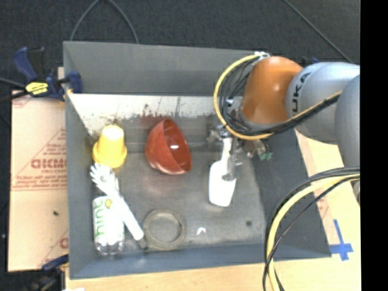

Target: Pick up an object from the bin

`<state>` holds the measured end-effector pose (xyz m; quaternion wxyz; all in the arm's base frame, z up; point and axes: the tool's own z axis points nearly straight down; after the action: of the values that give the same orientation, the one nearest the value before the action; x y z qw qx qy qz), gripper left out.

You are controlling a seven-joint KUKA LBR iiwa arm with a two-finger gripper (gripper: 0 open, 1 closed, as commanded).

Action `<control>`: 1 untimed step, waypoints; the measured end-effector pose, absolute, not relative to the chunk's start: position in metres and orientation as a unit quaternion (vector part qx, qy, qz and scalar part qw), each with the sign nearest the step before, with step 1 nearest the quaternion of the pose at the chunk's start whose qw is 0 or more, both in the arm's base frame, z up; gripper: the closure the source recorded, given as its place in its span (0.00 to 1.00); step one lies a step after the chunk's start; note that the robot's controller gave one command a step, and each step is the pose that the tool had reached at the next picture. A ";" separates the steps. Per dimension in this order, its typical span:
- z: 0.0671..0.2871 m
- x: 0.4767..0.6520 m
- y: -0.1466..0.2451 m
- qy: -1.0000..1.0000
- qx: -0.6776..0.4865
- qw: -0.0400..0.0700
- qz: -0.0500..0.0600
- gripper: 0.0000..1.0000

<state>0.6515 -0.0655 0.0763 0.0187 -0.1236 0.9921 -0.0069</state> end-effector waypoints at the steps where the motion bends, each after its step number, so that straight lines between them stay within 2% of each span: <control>1: 0.072 0.649 -0.026 0.934 -0.356 0.017 -0.004 0.00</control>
Offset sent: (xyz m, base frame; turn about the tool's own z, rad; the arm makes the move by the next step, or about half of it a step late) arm -0.0013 -0.0181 0.0186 -0.0349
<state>0.6492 -0.0263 0.0716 0.0167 -0.3557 0.9344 -0.0043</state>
